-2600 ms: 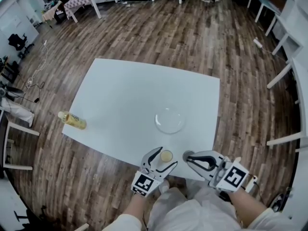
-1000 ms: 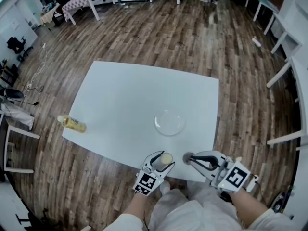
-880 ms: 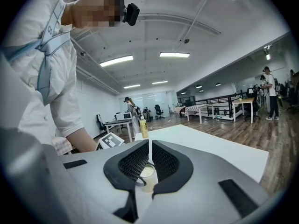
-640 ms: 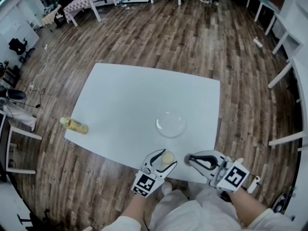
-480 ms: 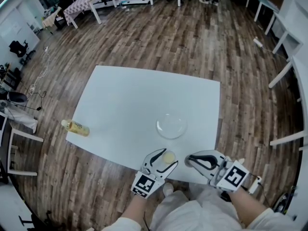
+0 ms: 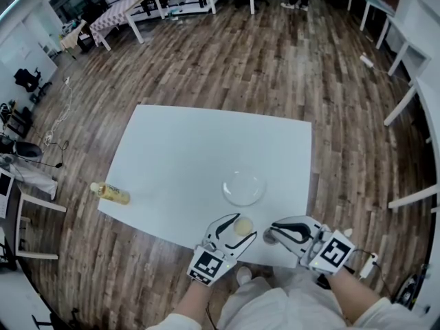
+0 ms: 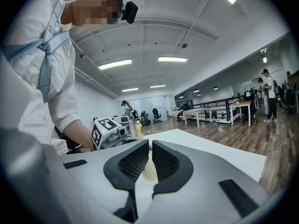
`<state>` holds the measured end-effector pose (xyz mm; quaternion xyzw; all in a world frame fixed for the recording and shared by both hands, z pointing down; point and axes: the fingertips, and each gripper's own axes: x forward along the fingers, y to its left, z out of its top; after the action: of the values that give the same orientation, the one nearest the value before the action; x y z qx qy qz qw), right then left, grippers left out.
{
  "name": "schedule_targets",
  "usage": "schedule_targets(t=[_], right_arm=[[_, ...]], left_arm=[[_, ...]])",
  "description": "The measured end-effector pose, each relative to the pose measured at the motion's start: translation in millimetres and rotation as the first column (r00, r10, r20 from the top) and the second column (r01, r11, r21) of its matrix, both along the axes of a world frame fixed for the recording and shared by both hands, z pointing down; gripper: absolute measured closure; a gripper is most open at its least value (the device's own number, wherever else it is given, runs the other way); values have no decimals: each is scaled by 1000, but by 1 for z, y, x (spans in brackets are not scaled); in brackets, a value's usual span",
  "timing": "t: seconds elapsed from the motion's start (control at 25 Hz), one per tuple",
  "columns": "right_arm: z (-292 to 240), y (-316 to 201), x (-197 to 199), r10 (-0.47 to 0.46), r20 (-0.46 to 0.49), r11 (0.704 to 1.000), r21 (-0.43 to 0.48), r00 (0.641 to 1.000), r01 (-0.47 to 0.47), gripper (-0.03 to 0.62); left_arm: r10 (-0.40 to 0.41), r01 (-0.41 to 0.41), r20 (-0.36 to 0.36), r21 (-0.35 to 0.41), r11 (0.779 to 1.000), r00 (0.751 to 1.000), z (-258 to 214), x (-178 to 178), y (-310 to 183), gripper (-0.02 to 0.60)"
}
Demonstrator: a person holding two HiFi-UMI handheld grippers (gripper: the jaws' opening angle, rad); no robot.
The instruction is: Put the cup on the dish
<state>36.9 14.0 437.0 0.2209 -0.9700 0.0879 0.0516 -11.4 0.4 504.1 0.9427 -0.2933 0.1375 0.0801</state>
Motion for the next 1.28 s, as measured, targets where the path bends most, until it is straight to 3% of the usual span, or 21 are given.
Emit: schedule_targets(t=[0.76, 1.28], right_arm=[[15, -36, 36, 19, -16, 1000, -17, 1000, -19, 560], [25, -65, 51, 19, -41, 999, -47, 999, -21, 560]], left_arm=[[-33, 33, 19, -6, 999, 999, 13, 19, -62, 314], [-59, 63, 64, -77, 995, 996, 46, 17, -101, 314]])
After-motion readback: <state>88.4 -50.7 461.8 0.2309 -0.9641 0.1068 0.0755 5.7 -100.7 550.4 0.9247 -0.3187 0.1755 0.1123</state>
